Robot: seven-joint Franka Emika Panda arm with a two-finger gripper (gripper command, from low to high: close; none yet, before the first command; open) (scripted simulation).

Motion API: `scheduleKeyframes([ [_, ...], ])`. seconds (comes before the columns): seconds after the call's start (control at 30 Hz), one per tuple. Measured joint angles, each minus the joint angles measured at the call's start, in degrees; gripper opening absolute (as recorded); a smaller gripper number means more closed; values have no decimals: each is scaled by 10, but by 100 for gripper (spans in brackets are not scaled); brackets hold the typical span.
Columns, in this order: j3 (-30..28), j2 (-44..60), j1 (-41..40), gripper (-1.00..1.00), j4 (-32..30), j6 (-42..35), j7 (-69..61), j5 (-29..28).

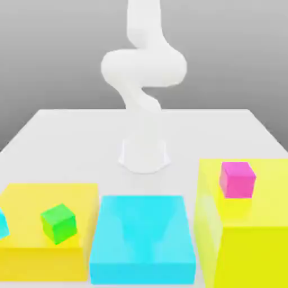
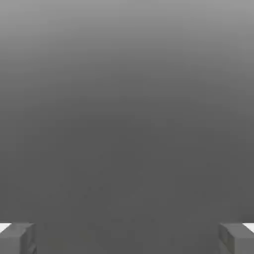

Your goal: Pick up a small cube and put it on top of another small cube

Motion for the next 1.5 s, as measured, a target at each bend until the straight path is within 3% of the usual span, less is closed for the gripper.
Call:
scheduleKeyframes([
  [0.37, 141, 177, 107, 0, 99, 19, -234, -132],
  [0.67, 218, 310, 199, 0, 169, 40, -455, -180],
  [1.2, 211, 429, 272, 0, -98, 210, -925, -44],
  [1.4, 229, 493, 279, 0, -203, 268, -1059, -53],
  [1.5, 211, 519, 280, 0, -233, 294, -1050, -85],
])
